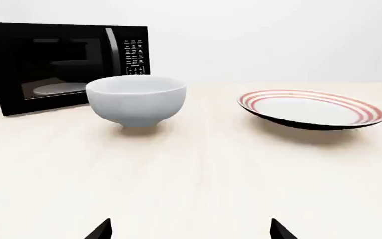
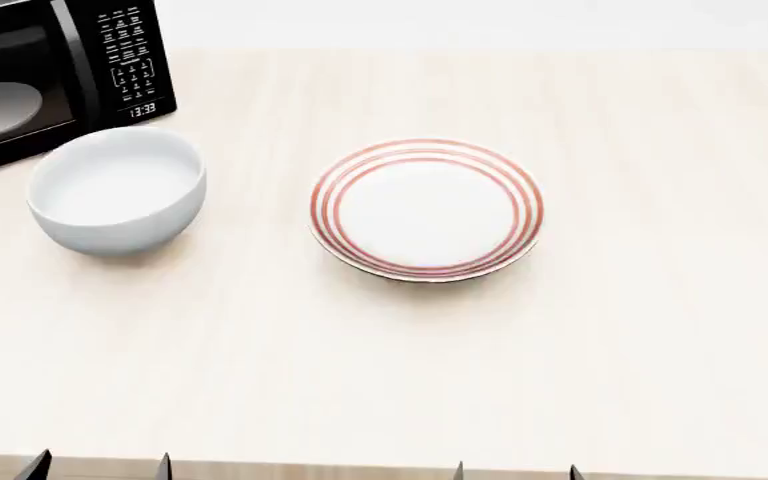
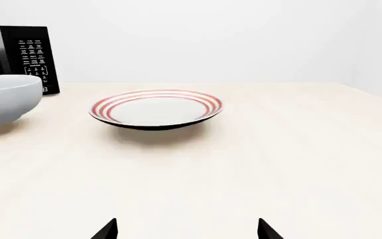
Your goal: Pick up the white bowl and put it on the plate.
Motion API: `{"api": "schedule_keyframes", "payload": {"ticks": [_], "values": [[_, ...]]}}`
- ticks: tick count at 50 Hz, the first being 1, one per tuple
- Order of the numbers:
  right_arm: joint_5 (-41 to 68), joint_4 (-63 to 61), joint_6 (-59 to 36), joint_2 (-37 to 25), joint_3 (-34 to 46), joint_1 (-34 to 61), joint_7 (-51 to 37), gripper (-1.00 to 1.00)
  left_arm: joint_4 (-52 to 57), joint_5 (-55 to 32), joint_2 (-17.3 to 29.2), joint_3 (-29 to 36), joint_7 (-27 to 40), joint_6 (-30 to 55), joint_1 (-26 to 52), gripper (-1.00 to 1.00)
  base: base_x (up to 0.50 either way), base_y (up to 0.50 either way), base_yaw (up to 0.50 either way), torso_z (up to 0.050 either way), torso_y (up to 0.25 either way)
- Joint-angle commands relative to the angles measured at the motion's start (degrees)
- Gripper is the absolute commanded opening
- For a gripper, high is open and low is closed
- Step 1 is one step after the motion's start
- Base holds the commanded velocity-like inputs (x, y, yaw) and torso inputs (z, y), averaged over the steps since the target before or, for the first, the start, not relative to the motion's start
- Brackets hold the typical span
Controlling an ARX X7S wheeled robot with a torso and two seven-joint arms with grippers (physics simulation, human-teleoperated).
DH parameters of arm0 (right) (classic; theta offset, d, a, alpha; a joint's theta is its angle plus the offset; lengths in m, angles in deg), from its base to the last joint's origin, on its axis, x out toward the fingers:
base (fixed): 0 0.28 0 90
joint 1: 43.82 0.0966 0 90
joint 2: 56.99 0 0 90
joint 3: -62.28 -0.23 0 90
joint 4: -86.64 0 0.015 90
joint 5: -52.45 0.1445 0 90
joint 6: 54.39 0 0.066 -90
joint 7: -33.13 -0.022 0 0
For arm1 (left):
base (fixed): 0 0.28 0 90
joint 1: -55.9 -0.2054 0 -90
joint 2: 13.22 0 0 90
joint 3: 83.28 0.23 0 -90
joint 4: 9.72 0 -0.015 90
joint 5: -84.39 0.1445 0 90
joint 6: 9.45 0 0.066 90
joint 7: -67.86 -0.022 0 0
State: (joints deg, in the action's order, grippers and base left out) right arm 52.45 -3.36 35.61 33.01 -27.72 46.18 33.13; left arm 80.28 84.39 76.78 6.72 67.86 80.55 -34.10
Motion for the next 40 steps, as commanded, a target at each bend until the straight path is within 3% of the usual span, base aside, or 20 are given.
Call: {"api": "schedule_keyframes", "payload": {"ticks": [1, 18, 20, 26, 40], "values": [[0.8, -0.1, -0.7, -0.9, 1.3, 0.0, -1.1, 1.0, 0.0, 0.1, 1.1, 1.4, 1.3, -0.7, -0.2, 1.0, 0.0, 0.0, 0.0, 0.0, 0.0], [4.2, -1.7, -2.6, -3.3, 4.1, -0.5, -3.3, 1.0, 1.7, -1.0, 3.7, 4.3, 4.0, -0.2, -0.7, 1.0, 0.0, 0.0, 0.0, 0.0, 0.0], [8.2, -3.8, -3.8, -3.4, 2.7, -1.0, -2.3, 1.0, 3.7, -0.7, 4.3, 4.9, 3.9, -0.4, -1.4, 1.0, 0.0, 0.0, 0.0, 0.0, 0.0], [5.8, -12.0, -9.2, -4.4, 4.2, -2.8, -5.4, 1.0, 10.7, 2.4, 5.4, 6.6, 5.4, -0.9, -4.4, 1.0, 0.0, 0.0, 0.0, 0.0, 0.0], [3.3, -35.6, -20.9, -5.6, 5.6, -4.8, -10.8, 1.0, 32.4, 2.3, 6.5, 6.1, 7.3, 9.1, -7.8, 1.0, 0.0, 0.0, 0.0, 0.0, 0.0]]}}
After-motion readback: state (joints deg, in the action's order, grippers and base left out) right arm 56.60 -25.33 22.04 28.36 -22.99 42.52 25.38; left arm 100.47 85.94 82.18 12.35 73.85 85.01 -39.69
